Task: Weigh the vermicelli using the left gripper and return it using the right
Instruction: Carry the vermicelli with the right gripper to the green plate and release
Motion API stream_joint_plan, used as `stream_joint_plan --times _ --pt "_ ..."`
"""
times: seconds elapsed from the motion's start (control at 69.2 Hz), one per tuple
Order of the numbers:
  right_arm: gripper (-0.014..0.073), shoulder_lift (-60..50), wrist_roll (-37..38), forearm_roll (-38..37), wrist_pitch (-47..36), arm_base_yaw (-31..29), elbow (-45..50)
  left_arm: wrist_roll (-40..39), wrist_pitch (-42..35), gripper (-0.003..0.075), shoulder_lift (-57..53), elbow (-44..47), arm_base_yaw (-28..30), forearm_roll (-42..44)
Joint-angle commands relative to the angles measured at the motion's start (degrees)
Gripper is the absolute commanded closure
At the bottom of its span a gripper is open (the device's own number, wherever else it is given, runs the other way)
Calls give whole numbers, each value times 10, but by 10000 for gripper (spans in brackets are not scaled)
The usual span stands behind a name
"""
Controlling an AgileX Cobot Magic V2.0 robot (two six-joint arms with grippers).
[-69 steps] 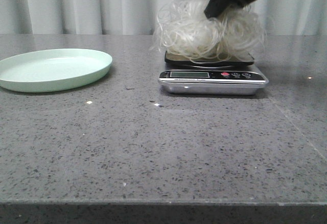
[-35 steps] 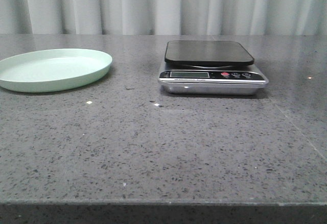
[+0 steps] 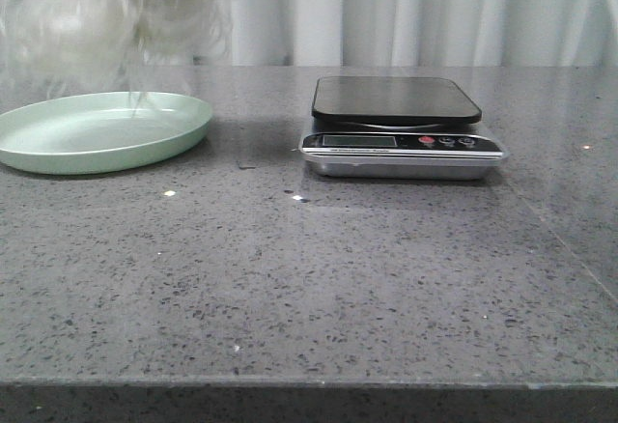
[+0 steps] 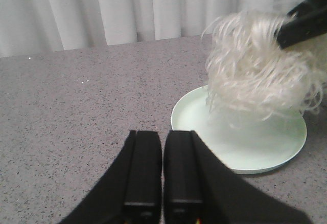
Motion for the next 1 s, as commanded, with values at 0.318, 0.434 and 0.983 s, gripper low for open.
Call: stream_joint_plan --times 0.318,0.434,0.983 --pt "443 37 -5 14 -79 1 -28 -5 -40 584 2 -15 1 -3" --pt "443 37 -5 14 -78 1 -31 -5 -37 584 2 -15 1 -3" --pt "25 1 -5 14 -68 -6 -41 -5 -32 584 2 -15 1 -3"
